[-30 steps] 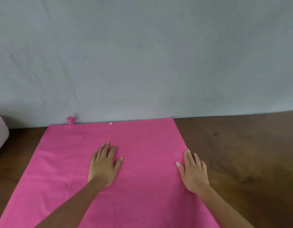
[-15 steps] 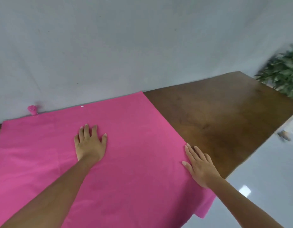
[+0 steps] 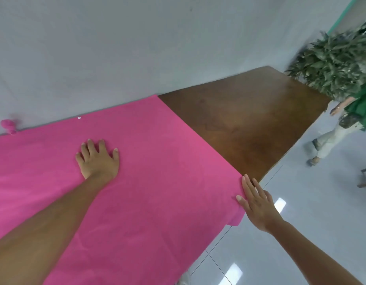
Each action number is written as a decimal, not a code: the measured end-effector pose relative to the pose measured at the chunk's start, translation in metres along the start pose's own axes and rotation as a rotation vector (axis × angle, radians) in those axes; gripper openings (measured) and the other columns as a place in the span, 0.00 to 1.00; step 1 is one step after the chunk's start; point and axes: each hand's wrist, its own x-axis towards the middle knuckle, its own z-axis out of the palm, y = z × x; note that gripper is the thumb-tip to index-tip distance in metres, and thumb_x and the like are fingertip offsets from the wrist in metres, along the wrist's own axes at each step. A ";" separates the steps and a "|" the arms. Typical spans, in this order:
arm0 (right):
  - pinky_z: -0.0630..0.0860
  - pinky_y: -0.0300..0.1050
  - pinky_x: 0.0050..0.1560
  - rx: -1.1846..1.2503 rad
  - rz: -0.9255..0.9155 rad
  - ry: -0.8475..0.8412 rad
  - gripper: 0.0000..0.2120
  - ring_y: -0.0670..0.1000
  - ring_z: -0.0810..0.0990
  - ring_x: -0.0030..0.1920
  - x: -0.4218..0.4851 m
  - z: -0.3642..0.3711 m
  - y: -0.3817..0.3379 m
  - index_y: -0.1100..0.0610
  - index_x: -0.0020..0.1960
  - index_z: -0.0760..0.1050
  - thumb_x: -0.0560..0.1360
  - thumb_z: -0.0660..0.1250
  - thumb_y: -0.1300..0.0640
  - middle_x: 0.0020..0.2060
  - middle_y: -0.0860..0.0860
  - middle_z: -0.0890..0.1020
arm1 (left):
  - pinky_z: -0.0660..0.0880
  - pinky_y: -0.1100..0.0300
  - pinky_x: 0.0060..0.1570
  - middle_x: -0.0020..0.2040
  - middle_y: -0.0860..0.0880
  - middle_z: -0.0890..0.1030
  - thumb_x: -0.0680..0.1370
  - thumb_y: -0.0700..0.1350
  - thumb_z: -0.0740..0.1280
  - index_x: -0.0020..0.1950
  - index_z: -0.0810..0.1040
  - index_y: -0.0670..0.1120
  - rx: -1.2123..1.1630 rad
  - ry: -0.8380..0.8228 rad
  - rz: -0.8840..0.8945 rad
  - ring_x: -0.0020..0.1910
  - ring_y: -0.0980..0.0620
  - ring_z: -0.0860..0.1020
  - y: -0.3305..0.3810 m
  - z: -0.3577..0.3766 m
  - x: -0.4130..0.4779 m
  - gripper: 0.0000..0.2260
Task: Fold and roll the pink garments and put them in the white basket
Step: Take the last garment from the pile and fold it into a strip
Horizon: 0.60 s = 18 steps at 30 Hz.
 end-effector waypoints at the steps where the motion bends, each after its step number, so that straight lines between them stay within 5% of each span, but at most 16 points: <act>1: 0.53 0.59 0.78 0.039 0.019 0.013 0.44 0.48 0.36 0.81 -0.001 0.003 0.001 0.47 0.81 0.33 0.71 0.22 0.25 0.81 0.45 0.37 | 0.52 0.38 0.77 0.80 0.38 0.57 0.83 0.61 0.53 0.79 0.61 0.46 -0.008 0.001 0.001 0.80 0.37 0.53 0.000 0.000 0.001 0.29; 8: 0.50 0.57 0.80 0.126 0.011 0.089 0.41 0.48 0.32 0.79 0.005 0.022 0.005 0.51 0.81 0.34 0.76 0.26 0.29 0.80 0.49 0.33 | 0.59 0.37 0.73 0.76 0.37 0.65 0.81 0.56 0.61 0.74 0.68 0.41 0.000 0.007 -0.005 0.75 0.36 0.62 0.017 0.000 0.012 0.27; 18: 0.43 0.52 0.78 0.268 0.005 0.097 0.41 0.46 0.33 0.79 0.005 0.021 0.007 0.46 0.79 0.29 0.72 0.26 0.25 0.79 0.44 0.33 | 0.68 0.44 0.67 0.69 0.44 0.77 0.82 0.49 0.65 0.71 0.74 0.45 -0.095 -0.107 0.505 0.68 0.40 0.72 0.151 0.017 0.019 0.18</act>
